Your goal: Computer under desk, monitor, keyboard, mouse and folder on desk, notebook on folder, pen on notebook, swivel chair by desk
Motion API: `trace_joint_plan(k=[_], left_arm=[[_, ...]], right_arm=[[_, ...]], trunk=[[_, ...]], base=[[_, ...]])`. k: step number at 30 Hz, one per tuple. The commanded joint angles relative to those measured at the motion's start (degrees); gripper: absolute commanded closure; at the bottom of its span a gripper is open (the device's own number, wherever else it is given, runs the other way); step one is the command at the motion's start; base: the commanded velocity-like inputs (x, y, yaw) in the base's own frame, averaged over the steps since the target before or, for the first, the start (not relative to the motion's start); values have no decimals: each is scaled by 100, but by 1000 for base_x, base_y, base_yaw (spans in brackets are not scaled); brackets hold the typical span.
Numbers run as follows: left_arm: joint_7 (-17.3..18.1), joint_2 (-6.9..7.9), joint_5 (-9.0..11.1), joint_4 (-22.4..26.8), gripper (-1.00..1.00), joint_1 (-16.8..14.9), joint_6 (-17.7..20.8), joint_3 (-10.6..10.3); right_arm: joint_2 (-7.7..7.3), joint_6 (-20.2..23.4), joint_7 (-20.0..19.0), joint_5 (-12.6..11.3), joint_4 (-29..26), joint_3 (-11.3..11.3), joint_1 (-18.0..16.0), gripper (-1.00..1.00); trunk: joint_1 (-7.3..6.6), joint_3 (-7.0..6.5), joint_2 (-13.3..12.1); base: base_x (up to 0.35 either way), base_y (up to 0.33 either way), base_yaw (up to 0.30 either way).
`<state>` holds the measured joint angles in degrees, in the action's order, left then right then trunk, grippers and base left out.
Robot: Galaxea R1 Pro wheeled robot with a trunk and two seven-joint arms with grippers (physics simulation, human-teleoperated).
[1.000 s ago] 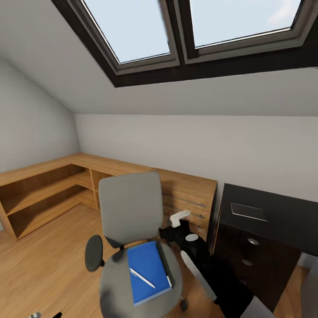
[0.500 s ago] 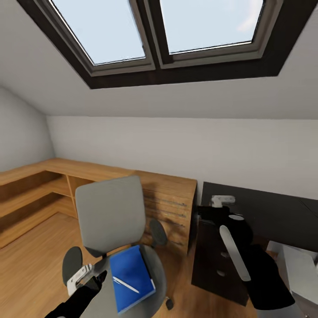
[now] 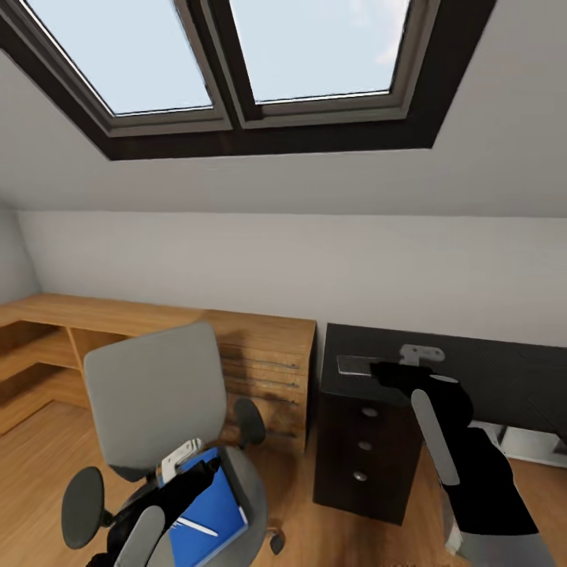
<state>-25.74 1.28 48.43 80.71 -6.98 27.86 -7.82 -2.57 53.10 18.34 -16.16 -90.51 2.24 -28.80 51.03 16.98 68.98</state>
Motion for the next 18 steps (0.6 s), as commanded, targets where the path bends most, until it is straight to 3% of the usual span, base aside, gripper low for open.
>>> trace_joint_plan(k=[1, 4, 9, 10, 11, 12, 18], left_arm=[[-67, 0, 60, -66, -100, -67, -1, -61], [-117, -100, 52, -355, -100, -237, -9, -230], [-380, -264, 46, -542, -100, -326, -58, -450], [-476, -288, 45, -566, -100, -337, -74, -550], [-612, -316, 35, -604, -100, -351, -118, -781], [-636, -321, 35, -616, -100, -353, -147, -839], [-671, -332, 36, -632, -100, -356, -229, -918]], right_arm=[[1, 21, 61, -57, 10, -32, -25, -100], [20, 46, 71, -55, 72, -248, -84, -100], [39, 63, 333, -59, 291, -405, -229, -100], [42, 62, 452, -63, 369, -426, -285, -100], [13, 61, 601, -74, 471, -465, -381, -100], [3, 60, 629, -76, 499, -514, -420, -100], [37, 62, 721, -75, 817, -1068, -695, -100]], trunk=[[-22, -11, -36], [-88, -65, -157], [-198, -154, -357], [-220, -172, -397], [-242, -190, -437], [-264, -208, -478], [-396, -316, -718]], base=[[0, 0, -298], [0, 0, -298], [0, 0, -298], [0, 0, -298], [0, 0, -298], [0, 0, -298], [0, 0, -298]])
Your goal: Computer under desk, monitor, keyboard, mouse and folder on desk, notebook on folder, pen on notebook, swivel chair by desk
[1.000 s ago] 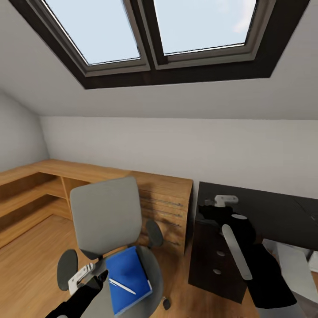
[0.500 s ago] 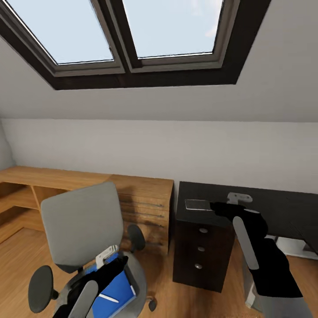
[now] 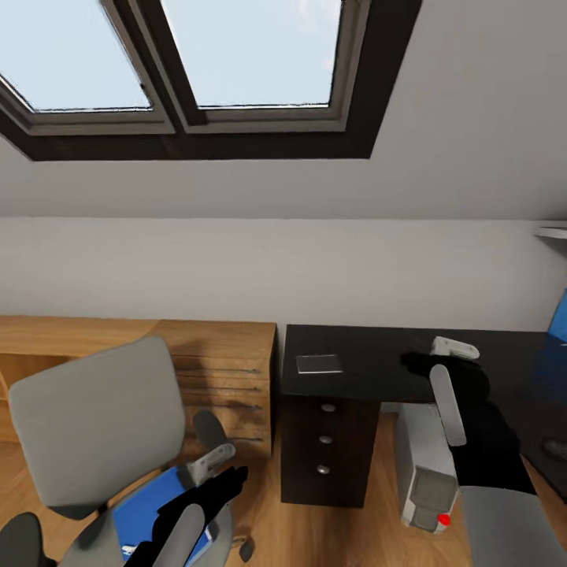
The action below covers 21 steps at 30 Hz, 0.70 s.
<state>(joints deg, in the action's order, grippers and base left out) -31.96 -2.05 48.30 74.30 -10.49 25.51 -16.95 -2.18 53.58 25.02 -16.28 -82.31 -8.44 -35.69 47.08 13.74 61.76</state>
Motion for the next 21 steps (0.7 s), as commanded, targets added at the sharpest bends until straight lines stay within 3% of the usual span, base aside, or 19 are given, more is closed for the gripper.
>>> trace_joint_plan(k=[1, 9, 21], left_arm=[[-52, -2, 52, 4, -100, -5, 0, -10], [-56, -3, 50, -49, -100, -5, -18, -176], [-23, -3, 52, -143, -100, -5, -48, -216]], right_arm=[[8, 3, 148, -62, 113, -92, -85, -100], [31, -69, 724, -74, 384, -246, -229, -100], [29, -59, 736, -82, 274, -228, -198, -100]], trunk=[[-22, -10, -36], [-198, -154, -357], [-461, -369, -838]], base=[[0, 0, -298], [0, 0, -298], [0, 0, -288]])
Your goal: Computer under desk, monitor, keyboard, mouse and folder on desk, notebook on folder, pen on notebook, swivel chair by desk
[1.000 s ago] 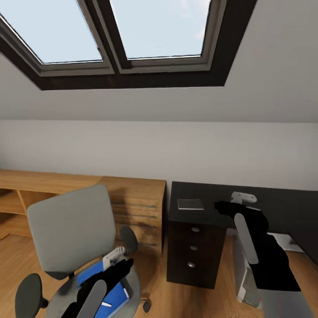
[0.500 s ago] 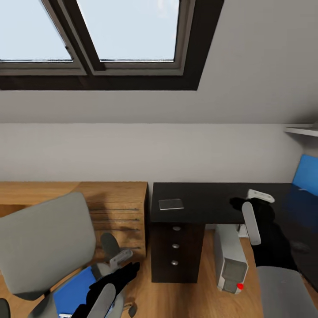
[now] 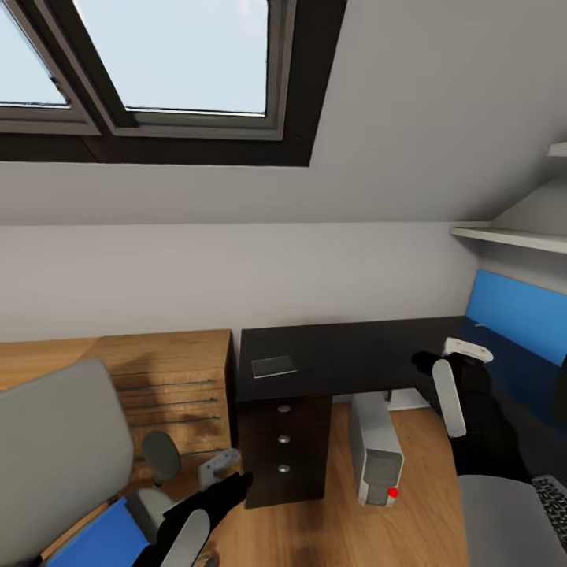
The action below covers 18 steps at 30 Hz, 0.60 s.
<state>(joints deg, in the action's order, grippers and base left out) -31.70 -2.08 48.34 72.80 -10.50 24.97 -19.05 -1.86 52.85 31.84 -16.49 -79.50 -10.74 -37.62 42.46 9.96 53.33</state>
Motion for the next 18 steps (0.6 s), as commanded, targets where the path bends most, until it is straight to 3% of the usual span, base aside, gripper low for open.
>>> trace_joint_plan(k=[1, 5, 9, 12, 15, 18], left_arm=[[-41, -2, 51, -10, -100, -5, -1, -5], [-14, -8, 61, -56, -100, -24, -14, -20], [-6, -13, 69, -71, -100, -168, 37, -49], [1, -50, 70, -80, -100, -362, 77, -116], [2, -79, 70, -96, -100, -496, 125, -138], [7, -97, 70, -157, -100, -695, 250, -148]], right_arm=[[-5, 28, 45, -62, -91, 3, 5, -100], [-11, 182, 20, -75, -744, 18, 185, -100], [-38, 414, -103, -83, -1125, 113, 712, -100], [-72, 544, -768, -77, -1252, 488, 1002, -100], [-111, 624, -1296, -64, -1282, 614, 1141, -100], [-314, 670, -1742, -56, -1298, 680, 1260, -100]], trunk=[[-22, -10, -35], [-109, -81, -196], [-197, -153, -356], [-263, -207, -476], [-329, -261, -597], [-395, -315, -717]], base=[[0, 0, -180], [0, 0, -98], [0, 0, -28], [0, 0, -19], [0, 0, -53], [0, 0, -92]])
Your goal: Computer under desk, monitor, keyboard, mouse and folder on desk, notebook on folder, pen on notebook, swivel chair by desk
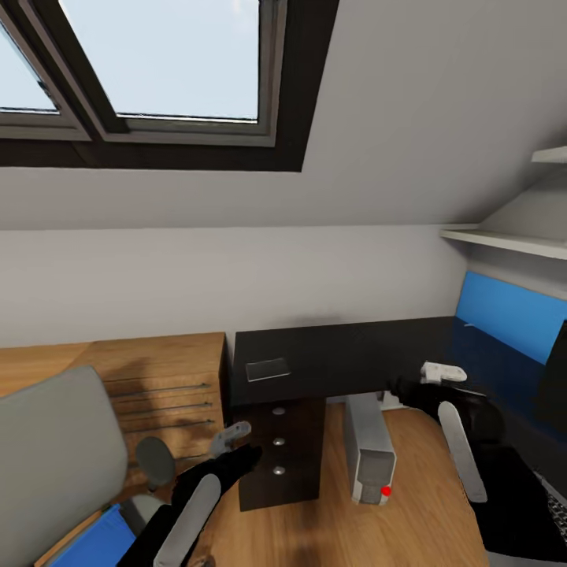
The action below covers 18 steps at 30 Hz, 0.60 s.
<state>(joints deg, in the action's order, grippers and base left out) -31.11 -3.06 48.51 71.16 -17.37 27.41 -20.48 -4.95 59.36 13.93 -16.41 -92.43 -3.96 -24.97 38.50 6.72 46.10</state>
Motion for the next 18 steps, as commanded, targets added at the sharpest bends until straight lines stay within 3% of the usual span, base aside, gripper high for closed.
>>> trace_joint_plan(k=[1, 2, 3, 4, 6, 7, 14, 18], left_arm=[[-51, -9, 58, -75, -100, -164, 107, -10], [-50, -17, 63, -136, -100, -246, 144, -12], [-39, -188, 60, -763, -100, -602, 205, -88], [-42, -209, 53, -827, -100, -623, 156, -156], [-43, -204, 63, -866, -100, -636, 18, -194], [-44, -198, 81, -889, -100, -640, -87, -214], [-29, -175, 114, -926, -100, -592, -141, -219], [-28, -165, 113, -1067, -100, -582, -145, -215]], right_arm=[[-232, 32, -220, -60, -10, 35, 78, -100], [-357, 34, -359, -59, -14, 46, 117, -100], [-1243, 3, -2222, -50, -20, 62, 319, -100], [-1465, 0, -2746, -51, -20, 65, 389, -100], [-1765, -7, -3309, -48, -21, 29, 516, -100], [-2049, -11, -3680, -47, -21, -85, 595, -100], [-2211, -11, -3979, -48, -21, -129, 748, -100], [-2206, -12, -4001, -53, -21, -96, 812, -100]], trunk=[[-21, -9, -34], [-43, -26, -74], [-65, -44, -114], [-87, -62, -154], [-131, -98, -235], [-153, -116, -275], [-197, -152, -355], [-197, -152, -355]], base=[[0, 0, -123], [0, 0, -131], [0, 0, -134], [0, 0, -110], [0, 0, -114], [0, 0, -228], [0, 0, -272], [0, 0, -297]])
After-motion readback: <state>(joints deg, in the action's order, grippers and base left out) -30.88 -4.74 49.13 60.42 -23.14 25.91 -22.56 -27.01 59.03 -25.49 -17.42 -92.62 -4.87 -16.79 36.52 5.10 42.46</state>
